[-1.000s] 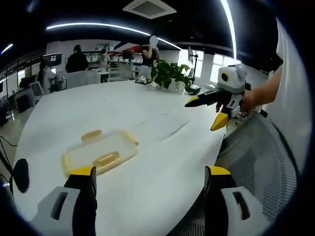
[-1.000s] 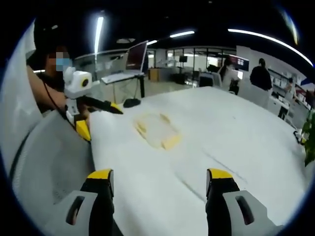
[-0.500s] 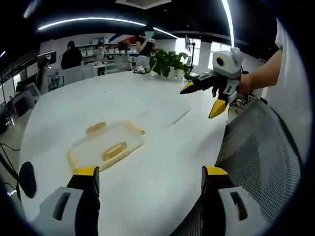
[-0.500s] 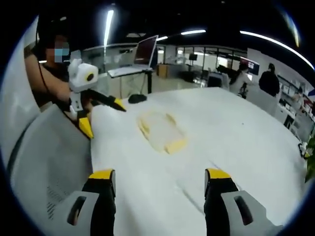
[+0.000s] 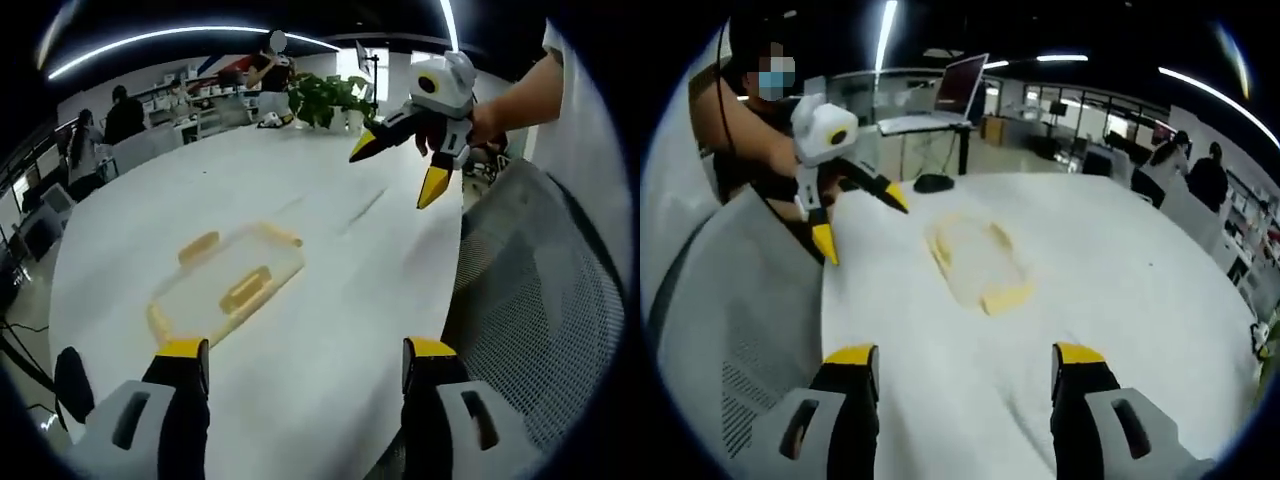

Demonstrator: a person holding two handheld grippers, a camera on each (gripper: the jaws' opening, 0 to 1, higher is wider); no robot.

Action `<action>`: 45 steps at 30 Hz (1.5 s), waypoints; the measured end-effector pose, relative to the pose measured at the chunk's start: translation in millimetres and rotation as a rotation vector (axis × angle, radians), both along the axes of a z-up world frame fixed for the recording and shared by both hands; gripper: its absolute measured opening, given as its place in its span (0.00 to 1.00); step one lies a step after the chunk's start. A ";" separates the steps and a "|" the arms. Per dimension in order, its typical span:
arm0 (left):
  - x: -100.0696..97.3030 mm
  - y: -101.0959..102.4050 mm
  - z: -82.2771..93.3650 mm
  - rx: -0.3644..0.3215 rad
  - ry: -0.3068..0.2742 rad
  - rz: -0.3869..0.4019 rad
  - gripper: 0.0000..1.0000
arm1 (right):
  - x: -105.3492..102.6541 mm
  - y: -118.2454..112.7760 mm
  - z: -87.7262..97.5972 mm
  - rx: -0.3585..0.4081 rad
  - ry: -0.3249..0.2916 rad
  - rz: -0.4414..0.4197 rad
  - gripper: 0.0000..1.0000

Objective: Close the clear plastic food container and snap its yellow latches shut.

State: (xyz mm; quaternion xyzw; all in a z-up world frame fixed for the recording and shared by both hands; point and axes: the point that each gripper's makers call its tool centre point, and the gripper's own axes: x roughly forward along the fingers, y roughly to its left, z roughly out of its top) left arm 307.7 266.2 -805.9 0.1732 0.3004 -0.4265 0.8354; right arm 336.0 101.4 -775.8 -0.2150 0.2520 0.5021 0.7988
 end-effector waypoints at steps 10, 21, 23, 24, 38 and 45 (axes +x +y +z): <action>7.0 12.9 -5.5 0.057 0.003 -0.025 0.77 | 5.1 15.1 -3.7 -0.033 -0.002 0.065 0.69; 18.6 26.9 -13.0 0.111 0.012 -0.042 0.75 | 11.3 21.6 -13.7 -0.077 0.003 0.105 0.68; 19.9 28.8 -14.5 0.123 0.014 -0.049 0.75 | 13.6 22.6 -14.5 -0.084 0.000 0.111 0.67; 20.4 29.7 -15.4 0.127 0.016 -0.051 0.75 | 14.9 23.1 -15.4 -0.091 0.000 0.117 0.67; 39.1 46.1 -22.0 0.197 0.017 -0.089 0.73 | 32.4 29.0 -25.2 -0.147 -0.004 0.156 0.65; 49.3 52.9 -23.4 0.230 0.008 -0.114 0.72 | 38.1 34.2 -28.8 -0.166 -0.003 0.177 0.64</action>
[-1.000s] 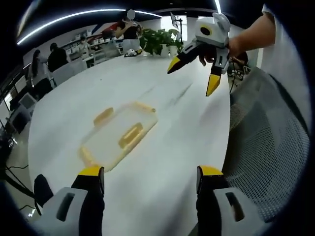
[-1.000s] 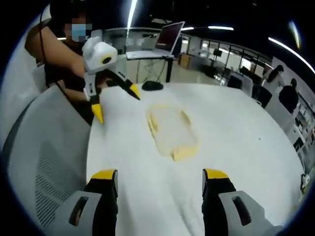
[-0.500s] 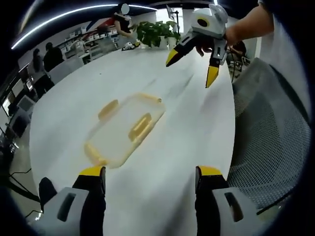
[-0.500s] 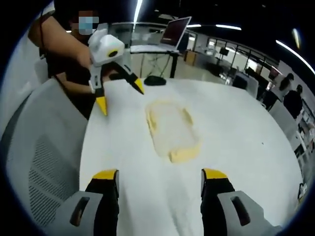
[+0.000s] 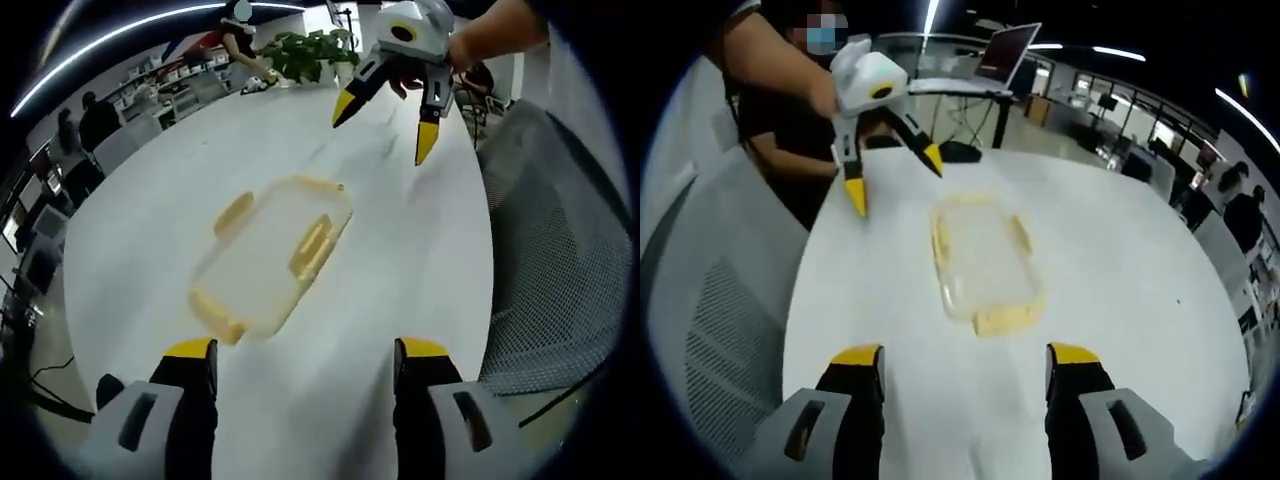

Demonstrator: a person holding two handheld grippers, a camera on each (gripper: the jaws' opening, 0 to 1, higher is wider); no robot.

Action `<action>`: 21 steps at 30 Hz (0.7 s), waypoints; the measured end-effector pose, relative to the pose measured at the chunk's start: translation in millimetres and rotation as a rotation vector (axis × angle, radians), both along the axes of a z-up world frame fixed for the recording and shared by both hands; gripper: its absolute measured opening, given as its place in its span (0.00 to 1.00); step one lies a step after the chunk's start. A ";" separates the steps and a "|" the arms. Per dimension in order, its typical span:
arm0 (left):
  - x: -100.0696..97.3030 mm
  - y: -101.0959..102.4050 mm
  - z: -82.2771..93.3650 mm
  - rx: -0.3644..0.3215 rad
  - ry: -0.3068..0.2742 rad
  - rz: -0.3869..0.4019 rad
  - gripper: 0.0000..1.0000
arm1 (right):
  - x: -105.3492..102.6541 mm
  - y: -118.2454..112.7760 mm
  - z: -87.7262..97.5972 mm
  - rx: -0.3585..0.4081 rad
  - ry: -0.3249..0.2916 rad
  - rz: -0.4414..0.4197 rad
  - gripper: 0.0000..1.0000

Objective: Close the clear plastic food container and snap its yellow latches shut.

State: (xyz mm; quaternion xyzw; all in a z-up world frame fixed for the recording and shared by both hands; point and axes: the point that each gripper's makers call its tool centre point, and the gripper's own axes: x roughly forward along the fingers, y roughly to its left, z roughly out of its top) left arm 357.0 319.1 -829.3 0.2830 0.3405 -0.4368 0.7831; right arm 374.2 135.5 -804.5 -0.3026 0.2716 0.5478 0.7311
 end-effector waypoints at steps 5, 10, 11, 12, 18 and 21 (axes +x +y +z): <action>6.1 4.8 -3.1 0.043 -0.002 -0.036 0.70 | 5.3 2.7 -2.0 -0.014 0.001 0.012 0.64; 14.5 6.6 -2.0 0.049 0.000 -0.049 0.70 | 10.2 5.1 -3.5 -0.026 0.006 0.024 0.64; 17.0 8.8 -3.0 0.063 0.002 -0.050 0.69 | 11.4 5.6 -4.5 -0.031 0.006 0.028 0.64; 18.9 8.7 -2.8 0.062 0.000 -0.057 0.69 | 12.6 6.5 -4.8 -0.032 0.007 0.032 0.64; 25.2 9.8 -5.4 0.084 0.001 -0.089 0.69 | 16.5 9.6 -9.4 -0.051 0.014 0.050 0.64; 27.6 10.7 -7.4 0.095 0.003 -0.105 0.69 | 19.9 11.9 -13.0 -0.064 0.015 0.061 0.64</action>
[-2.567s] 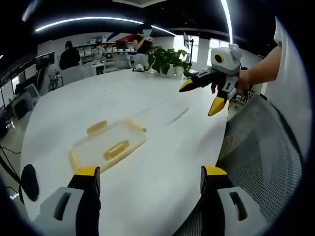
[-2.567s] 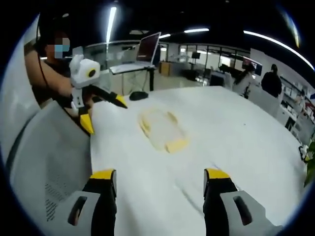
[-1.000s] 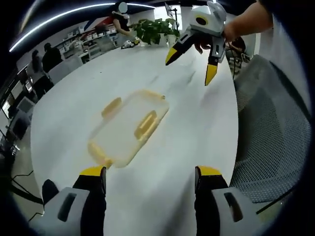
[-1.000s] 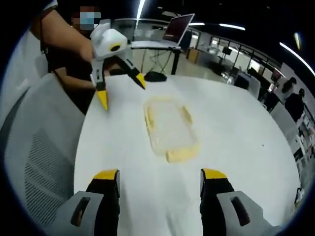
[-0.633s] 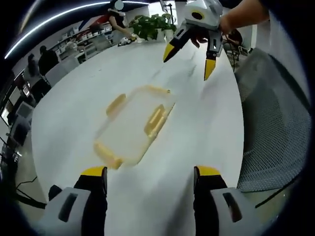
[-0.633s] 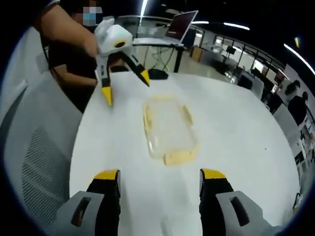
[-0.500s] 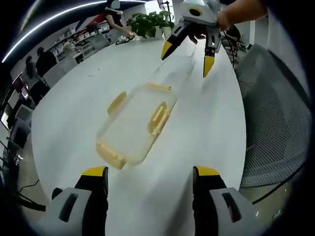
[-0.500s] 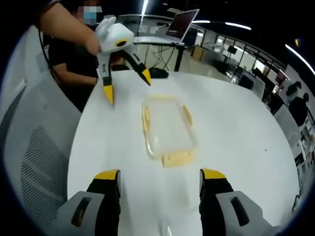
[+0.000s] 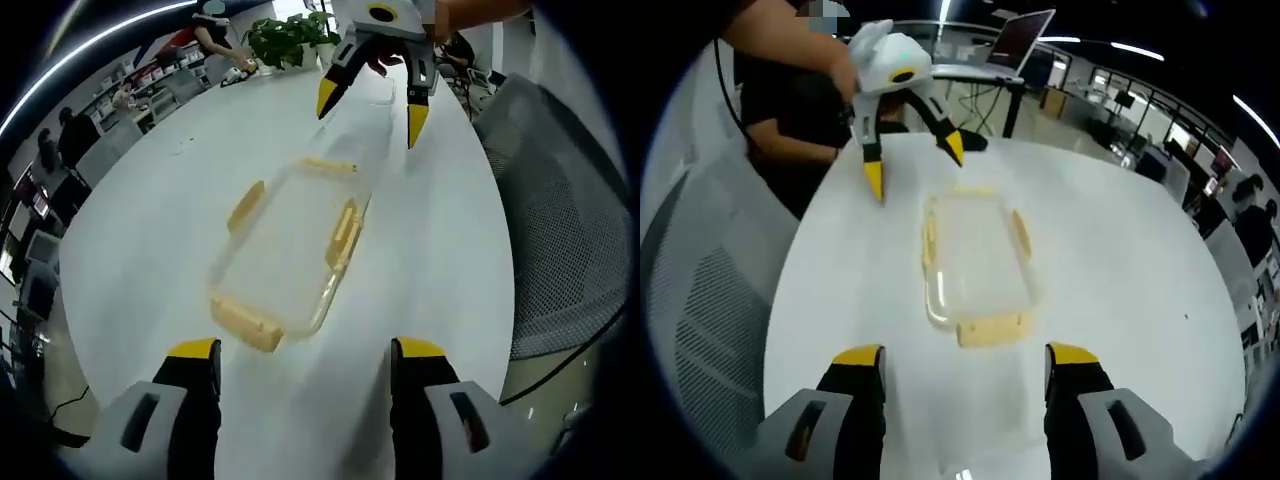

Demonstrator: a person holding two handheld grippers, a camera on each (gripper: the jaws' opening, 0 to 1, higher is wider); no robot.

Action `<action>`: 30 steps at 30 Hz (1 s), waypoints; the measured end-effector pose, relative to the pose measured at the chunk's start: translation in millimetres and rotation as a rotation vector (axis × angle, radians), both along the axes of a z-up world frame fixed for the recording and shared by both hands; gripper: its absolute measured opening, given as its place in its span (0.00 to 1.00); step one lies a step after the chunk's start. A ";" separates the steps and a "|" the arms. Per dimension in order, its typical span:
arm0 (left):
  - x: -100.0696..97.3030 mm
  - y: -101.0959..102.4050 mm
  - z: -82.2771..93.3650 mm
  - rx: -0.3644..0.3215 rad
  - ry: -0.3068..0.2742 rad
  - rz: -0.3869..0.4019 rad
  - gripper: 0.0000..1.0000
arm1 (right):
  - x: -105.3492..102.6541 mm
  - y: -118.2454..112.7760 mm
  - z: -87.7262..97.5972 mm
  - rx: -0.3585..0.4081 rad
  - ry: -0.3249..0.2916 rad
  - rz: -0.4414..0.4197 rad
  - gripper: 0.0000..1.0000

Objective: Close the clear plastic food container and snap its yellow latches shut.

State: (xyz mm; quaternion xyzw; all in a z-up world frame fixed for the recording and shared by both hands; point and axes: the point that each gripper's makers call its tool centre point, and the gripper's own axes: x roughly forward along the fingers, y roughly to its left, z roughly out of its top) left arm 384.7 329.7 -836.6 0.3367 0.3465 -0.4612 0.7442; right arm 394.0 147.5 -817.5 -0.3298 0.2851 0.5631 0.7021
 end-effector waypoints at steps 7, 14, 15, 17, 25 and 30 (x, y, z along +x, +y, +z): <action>8.4 6.5 -6.2 0.033 0.008 -0.028 0.68 | 4.7 4.7 -4.8 -0.024 -0.004 0.029 0.64; 16.1 9.6 -10.1 0.063 0.011 -0.061 0.67 | 8.5 8.3 -9.7 -0.039 0.003 0.046 0.63; 17.4 9.4 -10.7 0.071 0.008 -0.070 0.67 | 9.5 8.1 -11.2 -0.047 0.006 0.048 0.63; 19.2 8.0 -11.4 0.072 0.010 -0.075 0.67 | 11.0 9.0 -13.3 -0.055 0.007 0.054 0.63; 26.1 5.6 -13.5 0.079 0.018 -0.106 0.66 | 14.6 9.9 -19.7 -0.076 0.022 0.056 0.63; 32.3 6.0 -14.0 0.090 0.025 -0.131 0.66 | 15.4 11.2 -23.3 -0.082 0.034 0.061 0.63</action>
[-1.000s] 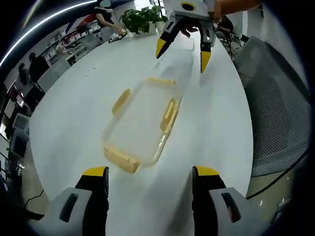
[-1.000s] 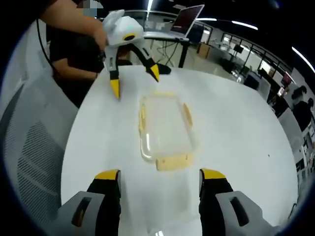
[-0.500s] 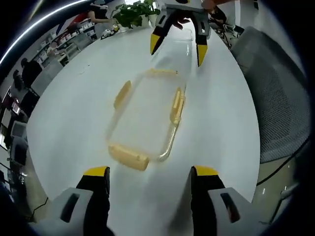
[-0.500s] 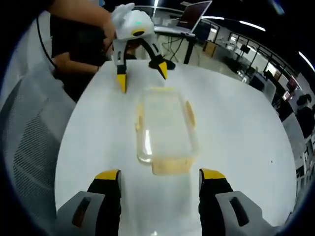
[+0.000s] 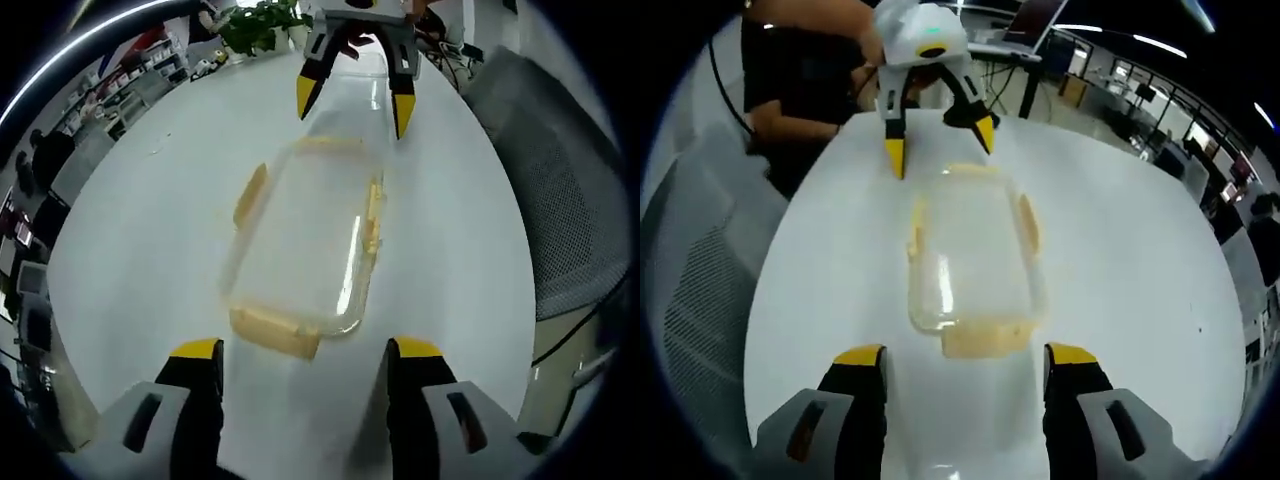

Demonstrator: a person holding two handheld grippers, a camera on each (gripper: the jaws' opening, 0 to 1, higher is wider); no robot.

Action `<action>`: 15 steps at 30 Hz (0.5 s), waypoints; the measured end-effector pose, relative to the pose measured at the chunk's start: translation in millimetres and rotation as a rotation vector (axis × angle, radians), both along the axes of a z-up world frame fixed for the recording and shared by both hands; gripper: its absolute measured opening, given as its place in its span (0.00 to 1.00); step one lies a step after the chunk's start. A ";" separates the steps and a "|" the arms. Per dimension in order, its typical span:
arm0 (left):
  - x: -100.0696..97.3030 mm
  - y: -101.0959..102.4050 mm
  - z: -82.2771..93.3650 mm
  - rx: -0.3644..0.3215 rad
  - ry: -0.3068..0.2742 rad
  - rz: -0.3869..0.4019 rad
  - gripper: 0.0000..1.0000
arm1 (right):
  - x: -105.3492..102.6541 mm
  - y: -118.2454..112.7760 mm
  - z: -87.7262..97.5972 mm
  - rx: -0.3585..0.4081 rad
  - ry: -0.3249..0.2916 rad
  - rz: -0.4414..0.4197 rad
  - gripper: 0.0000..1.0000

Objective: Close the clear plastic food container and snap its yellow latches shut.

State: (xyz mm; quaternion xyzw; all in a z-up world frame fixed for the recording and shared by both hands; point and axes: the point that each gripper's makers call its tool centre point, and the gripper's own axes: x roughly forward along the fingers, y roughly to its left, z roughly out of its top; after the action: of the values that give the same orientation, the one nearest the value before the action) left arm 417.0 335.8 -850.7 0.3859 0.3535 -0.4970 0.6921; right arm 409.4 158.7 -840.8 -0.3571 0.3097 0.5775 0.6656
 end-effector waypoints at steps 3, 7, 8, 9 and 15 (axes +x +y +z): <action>5.0 0.4 0.0 0.017 0.003 -0.025 0.64 | 2.2 1.8 -1.4 -0.002 0.003 0.006 0.63; 9.2 -0.4 -0.9 0.031 0.016 -0.056 0.63 | 3.4 3.6 -4.2 -0.009 0.015 0.013 0.63; 10.2 -0.6 -0.9 0.033 0.018 -0.061 0.63 | 3.5 4.2 -5.0 -0.010 0.018 0.016 0.63; 11.4 -0.8 -1.0 0.036 0.020 -0.066 0.63 | 3.0 4.9 -5.8 -0.013 0.023 0.019 0.63; 15.6 -2.8 -2.5 0.034 0.048 -0.089 0.62 | 3.4 6.7 -9.7 -0.023 0.039 0.030 0.63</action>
State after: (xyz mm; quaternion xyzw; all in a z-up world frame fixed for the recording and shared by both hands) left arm 432.6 332.9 -853.1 0.4010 0.3609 -0.5305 0.6539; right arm 412.9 165.4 -850.5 -0.3580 0.3238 0.5908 0.6464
